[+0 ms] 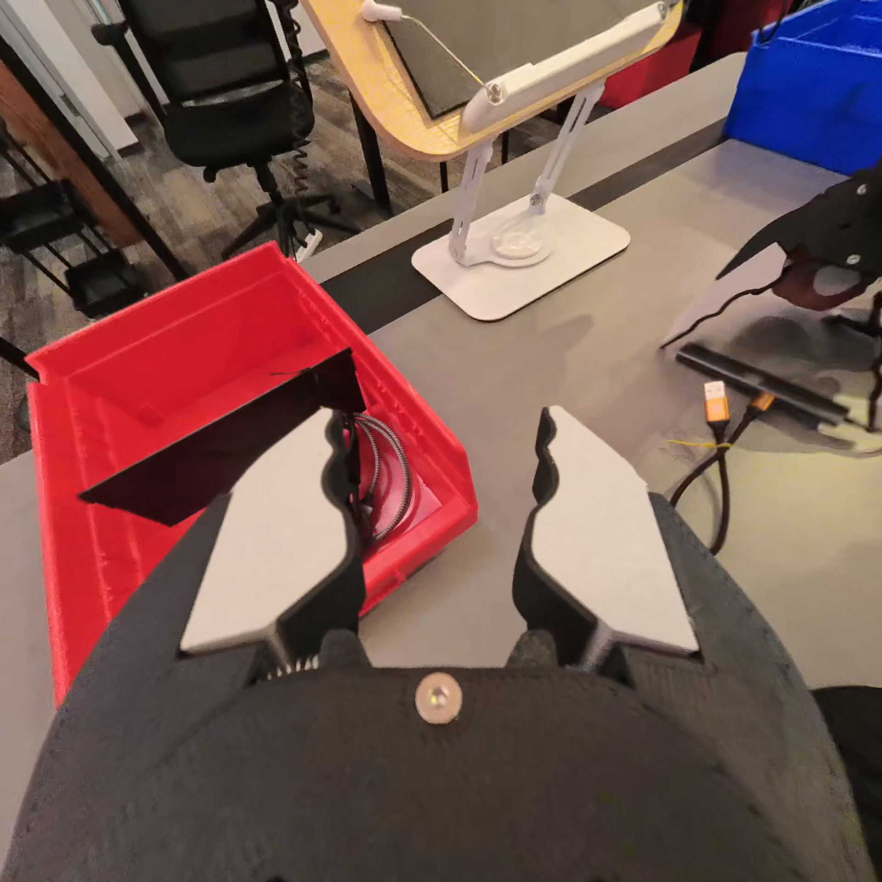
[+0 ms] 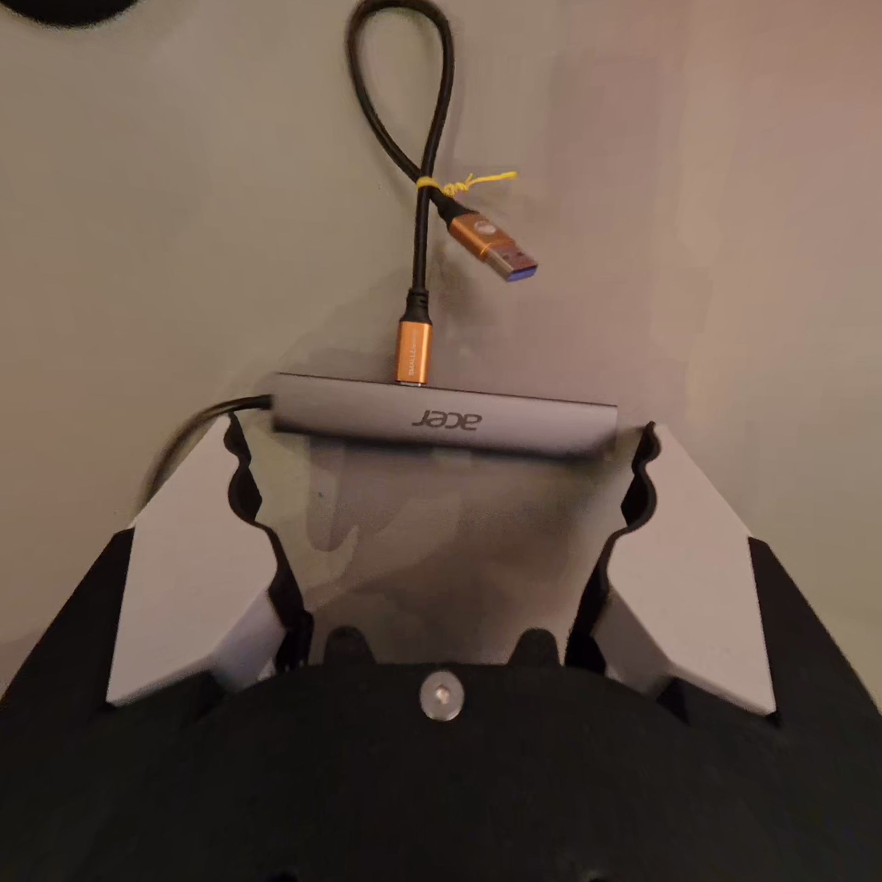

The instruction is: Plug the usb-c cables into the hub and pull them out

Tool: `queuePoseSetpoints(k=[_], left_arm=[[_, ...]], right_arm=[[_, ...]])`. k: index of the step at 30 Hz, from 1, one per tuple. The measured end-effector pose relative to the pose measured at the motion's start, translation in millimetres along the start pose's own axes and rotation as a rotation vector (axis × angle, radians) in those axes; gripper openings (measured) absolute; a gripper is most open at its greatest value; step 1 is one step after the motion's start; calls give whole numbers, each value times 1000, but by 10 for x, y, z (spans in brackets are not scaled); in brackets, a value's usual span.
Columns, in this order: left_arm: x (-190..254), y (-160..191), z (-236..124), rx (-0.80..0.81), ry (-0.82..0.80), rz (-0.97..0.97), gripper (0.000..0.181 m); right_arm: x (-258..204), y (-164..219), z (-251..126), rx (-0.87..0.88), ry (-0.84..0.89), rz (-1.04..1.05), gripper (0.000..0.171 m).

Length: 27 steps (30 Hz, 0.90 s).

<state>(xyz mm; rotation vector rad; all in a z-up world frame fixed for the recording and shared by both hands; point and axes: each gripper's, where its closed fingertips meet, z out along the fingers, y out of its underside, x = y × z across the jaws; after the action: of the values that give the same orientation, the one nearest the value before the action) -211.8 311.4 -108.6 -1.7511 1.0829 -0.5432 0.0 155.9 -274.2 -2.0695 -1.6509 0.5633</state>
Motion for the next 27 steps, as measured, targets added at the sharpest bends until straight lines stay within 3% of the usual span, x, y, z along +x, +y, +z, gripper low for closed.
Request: queuePoseSetpoints(k=[2,6,9,15,19,27], left_arm=[[-12,-16,31,-4,0,8,74],[-110,-126,-32,60,-72,70,27],[-313,-128,-99,50,-135,66,14],[-758,132,-13,-163,-203,83,30],[-777,472,231,-367,-91,63,41],[-804,1094,584,-674,-13,66,33]], right_arm=[[-20,-19,-38,28,-32,30,153],[14,-68,-152,93,-23,43,147],[19,-100,-210,116,-10,38,144],[9,-177,-236,123,5,18,132],[-26,-319,-255,127,17,9,129],[-97,-486,-239,147,14,8,125]])
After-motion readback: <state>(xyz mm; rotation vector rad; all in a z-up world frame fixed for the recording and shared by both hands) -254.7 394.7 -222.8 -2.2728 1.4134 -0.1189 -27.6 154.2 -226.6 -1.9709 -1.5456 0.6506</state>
